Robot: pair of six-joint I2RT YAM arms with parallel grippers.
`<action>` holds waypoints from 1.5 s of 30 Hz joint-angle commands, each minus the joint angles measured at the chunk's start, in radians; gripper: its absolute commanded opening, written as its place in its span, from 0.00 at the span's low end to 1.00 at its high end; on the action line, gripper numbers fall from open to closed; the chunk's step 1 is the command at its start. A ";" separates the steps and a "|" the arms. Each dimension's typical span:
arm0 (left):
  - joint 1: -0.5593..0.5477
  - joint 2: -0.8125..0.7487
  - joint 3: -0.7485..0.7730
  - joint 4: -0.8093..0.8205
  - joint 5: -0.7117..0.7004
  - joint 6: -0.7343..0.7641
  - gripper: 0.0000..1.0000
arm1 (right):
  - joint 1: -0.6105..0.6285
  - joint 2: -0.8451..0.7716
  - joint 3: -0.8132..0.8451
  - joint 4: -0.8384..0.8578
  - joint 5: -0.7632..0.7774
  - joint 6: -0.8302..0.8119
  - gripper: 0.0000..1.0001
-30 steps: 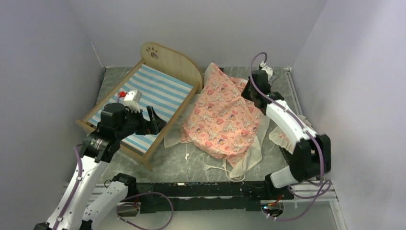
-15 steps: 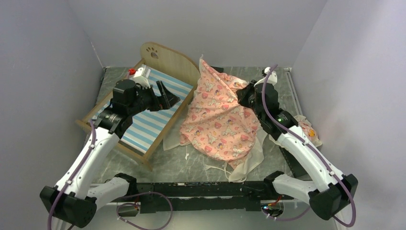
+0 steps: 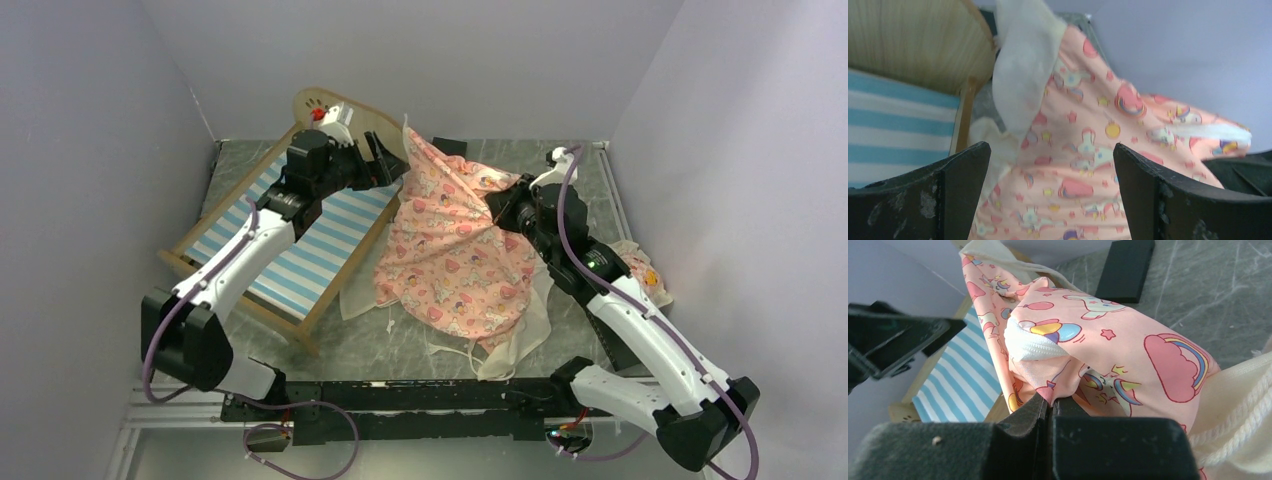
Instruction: Set up the pet bed
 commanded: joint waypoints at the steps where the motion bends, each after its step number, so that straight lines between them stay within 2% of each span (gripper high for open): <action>1: -0.004 0.063 0.090 0.178 -0.010 0.002 1.00 | 0.014 -0.047 0.010 0.068 -0.043 0.005 0.00; 5: -0.004 0.129 0.134 0.224 -0.036 -0.027 1.00 | 0.018 -0.062 0.003 0.065 -0.059 0.000 0.00; 10: -0.007 0.214 0.176 0.271 0.006 -0.100 1.00 | 0.020 -0.073 -0.013 0.081 -0.082 0.002 0.00; 13: -0.023 0.234 0.177 0.286 0.029 -0.112 0.93 | 0.019 -0.071 -0.011 0.080 -0.084 0.004 0.00; 15: -0.036 0.229 0.172 0.288 0.045 -0.100 0.79 | 0.020 -0.075 -0.009 0.076 -0.075 0.001 0.00; 16: -0.041 0.221 0.169 0.286 0.050 -0.090 0.67 | 0.021 -0.077 -0.007 0.073 -0.071 -0.002 0.00; 17: -0.046 0.208 0.166 0.277 0.048 -0.078 0.49 | 0.021 -0.081 -0.004 0.070 -0.068 -0.005 0.00; 18: -0.048 0.189 0.161 0.269 0.038 -0.064 0.36 | 0.022 -0.084 0.000 0.066 -0.065 -0.009 0.00; 21: -0.049 0.114 0.157 0.225 -0.005 -0.005 0.04 | 0.021 -0.090 0.023 0.052 -0.062 -0.028 0.00; 22: -0.049 0.086 0.166 0.200 -0.021 0.015 0.00 | 0.021 -0.090 0.034 0.046 -0.066 -0.035 0.00; 30: -0.050 -0.113 0.344 -0.113 -0.155 0.222 0.00 | 0.024 -0.065 0.128 0.037 -0.193 -0.099 0.00; 33: -0.050 -0.152 0.459 -0.250 -0.210 0.300 0.00 | 0.027 -0.044 0.165 0.056 -0.272 -0.104 0.00; 40: -0.050 -0.144 0.814 -0.583 -0.302 0.448 0.00 | 0.058 0.059 0.279 0.104 -0.452 -0.083 0.00; 45: -0.050 -0.108 1.050 -0.756 -0.423 0.533 0.00 | 0.132 0.173 0.348 0.151 -0.465 -0.083 0.01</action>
